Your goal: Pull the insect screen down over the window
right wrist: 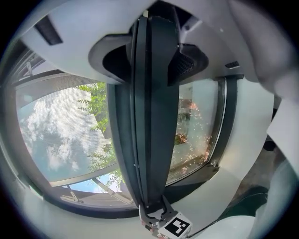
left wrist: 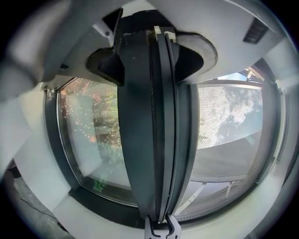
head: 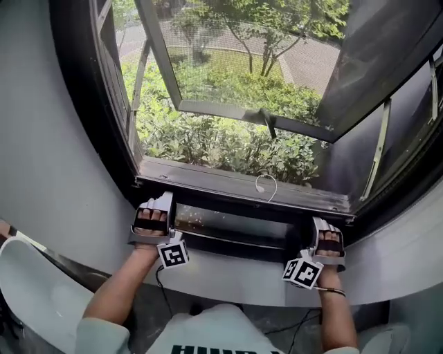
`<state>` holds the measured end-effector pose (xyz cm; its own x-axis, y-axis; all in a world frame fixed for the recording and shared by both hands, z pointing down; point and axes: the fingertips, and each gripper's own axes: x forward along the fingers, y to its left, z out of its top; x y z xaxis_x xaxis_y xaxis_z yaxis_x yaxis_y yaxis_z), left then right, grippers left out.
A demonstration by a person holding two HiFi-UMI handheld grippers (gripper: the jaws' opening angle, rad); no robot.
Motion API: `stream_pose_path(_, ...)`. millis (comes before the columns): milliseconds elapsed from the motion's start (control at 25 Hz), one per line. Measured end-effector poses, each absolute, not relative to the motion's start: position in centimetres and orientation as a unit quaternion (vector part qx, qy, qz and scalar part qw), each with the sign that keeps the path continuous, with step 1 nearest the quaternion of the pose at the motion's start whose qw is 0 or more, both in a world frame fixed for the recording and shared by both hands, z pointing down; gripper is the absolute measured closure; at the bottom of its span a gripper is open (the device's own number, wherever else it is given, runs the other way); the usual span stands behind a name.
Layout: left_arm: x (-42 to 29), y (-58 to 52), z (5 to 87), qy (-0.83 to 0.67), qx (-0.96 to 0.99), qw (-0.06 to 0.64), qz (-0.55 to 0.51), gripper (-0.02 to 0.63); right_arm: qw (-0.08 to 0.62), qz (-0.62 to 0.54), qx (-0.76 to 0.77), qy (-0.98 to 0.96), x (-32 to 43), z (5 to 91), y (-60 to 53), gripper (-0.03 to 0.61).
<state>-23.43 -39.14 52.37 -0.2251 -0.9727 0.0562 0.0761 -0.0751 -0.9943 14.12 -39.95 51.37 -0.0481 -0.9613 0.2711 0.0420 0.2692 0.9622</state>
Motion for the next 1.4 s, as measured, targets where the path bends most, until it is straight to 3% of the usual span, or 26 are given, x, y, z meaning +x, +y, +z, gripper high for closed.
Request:
stream_pose_path(520,-23.2,-39.7,52.3,0.517,-0.477,0.443,-0.557,0.272,0.574,-0.433,0.369,-0.589,14.0,51.3,-39.9,0.333)
stream_pose_path(760,-23.1,-39.9,52.1,0.541,-0.469,0.426,-0.552,0.27,0.522,-0.476,0.435,-0.558,13.8,50.8,-40.5,0.333)
stream_pose_path(1000,-22.6,-39.6,51.3,0.567,-0.517,0.371,-0.523,0.276,0.516,-0.449,0.42,-0.597,12.7,49.4,-39.9,0.337)
stream_pose_path(1200,-22.4,-39.1,51.2,0.557,-0.53,0.373,-0.519,0.276,0.515,-0.444,0.417,-0.603,12.4,49.5,-39.4,0.336)
stream_pose_path(1400,-20.8,-37.1,49.7,0.578,-0.583,0.343,-0.456,0.283,0.464,-0.403,0.44,-0.655,9.9,48.6,-37.3,0.337)
